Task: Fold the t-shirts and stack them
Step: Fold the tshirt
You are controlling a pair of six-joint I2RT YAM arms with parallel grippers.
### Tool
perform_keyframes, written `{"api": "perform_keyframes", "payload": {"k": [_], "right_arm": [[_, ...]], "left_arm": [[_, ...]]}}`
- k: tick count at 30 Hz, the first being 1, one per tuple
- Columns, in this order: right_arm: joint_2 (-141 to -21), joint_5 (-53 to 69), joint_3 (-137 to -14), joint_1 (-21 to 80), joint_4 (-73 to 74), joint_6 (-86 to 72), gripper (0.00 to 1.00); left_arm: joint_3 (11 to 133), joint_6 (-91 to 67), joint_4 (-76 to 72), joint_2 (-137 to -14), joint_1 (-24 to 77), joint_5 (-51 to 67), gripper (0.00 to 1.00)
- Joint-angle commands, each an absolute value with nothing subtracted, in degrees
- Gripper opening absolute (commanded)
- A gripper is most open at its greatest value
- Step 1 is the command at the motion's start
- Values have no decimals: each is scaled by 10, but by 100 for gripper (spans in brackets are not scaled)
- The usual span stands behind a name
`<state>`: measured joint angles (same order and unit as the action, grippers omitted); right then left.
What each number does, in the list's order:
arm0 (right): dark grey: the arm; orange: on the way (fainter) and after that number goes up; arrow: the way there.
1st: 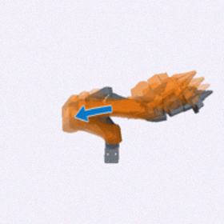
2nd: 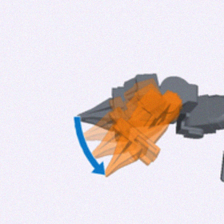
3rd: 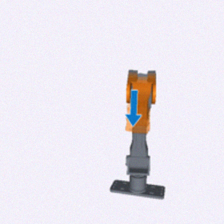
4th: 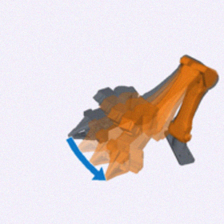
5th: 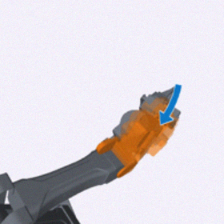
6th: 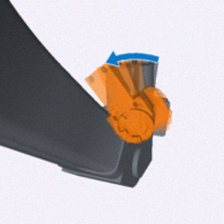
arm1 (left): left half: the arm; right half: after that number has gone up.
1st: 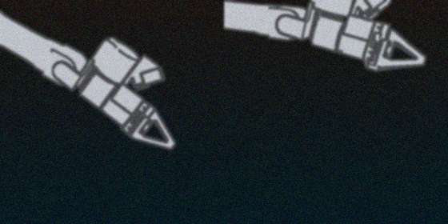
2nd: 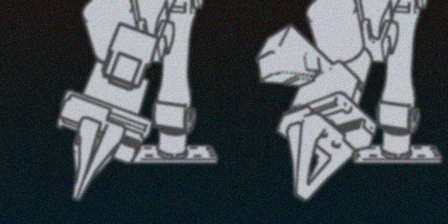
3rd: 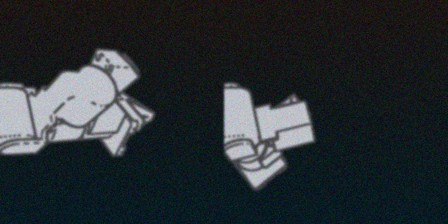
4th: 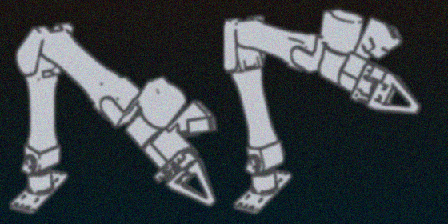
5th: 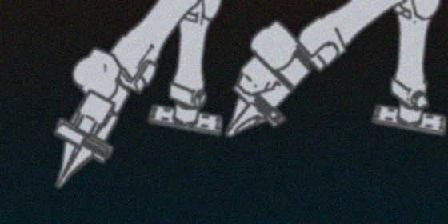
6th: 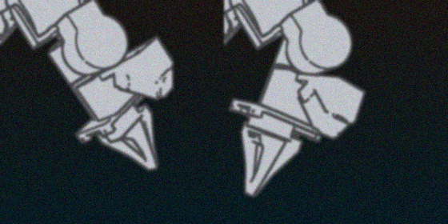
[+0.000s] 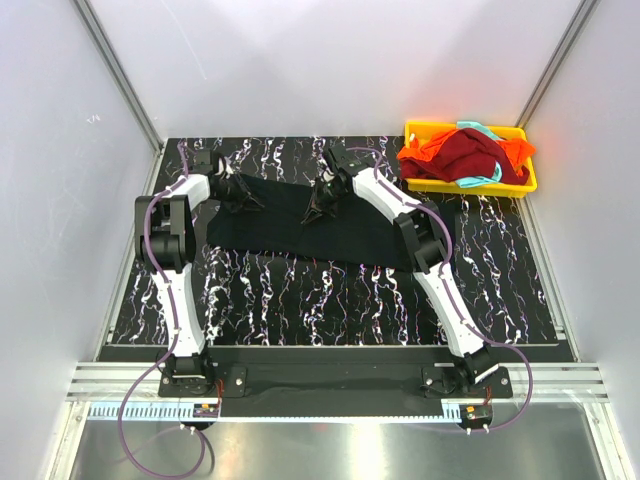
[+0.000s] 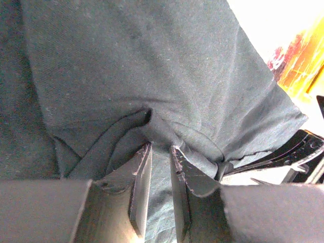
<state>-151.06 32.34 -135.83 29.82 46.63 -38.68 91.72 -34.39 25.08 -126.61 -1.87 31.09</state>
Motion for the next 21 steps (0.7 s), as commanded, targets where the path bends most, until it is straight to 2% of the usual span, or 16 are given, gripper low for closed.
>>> {"api": "perform_keyframes", "payload": {"k": [1, 12, 16, 18, 19, 21], "right_arm": [[-1490, 302, -1326, 292, 465, -381, 0], [-1449, 282, -1273, 282, 456, -366, 0], [-1431, 287, -1275, 280, 457, -351, 20], [-1413, 287, -1269, 278, 467, -341, 27], [-1391, 283, -1259, 273, 474, -329, 39], [-1368, 265, -1250, 267, 510, -307, 50]], "left_arm": [[917, -340, 230, -1265, -25, 318, 25], [925, -342, 228, -1275, -33, 318, 23], [922, -338, 230, -1248, -33, 310, 23], [920, -335, 242, -1222, -33, 302, 24], [918, -334, 245, -1209, -33, 297, 25], [900, -331, 253, -1168, -32, 282, 29]]}}
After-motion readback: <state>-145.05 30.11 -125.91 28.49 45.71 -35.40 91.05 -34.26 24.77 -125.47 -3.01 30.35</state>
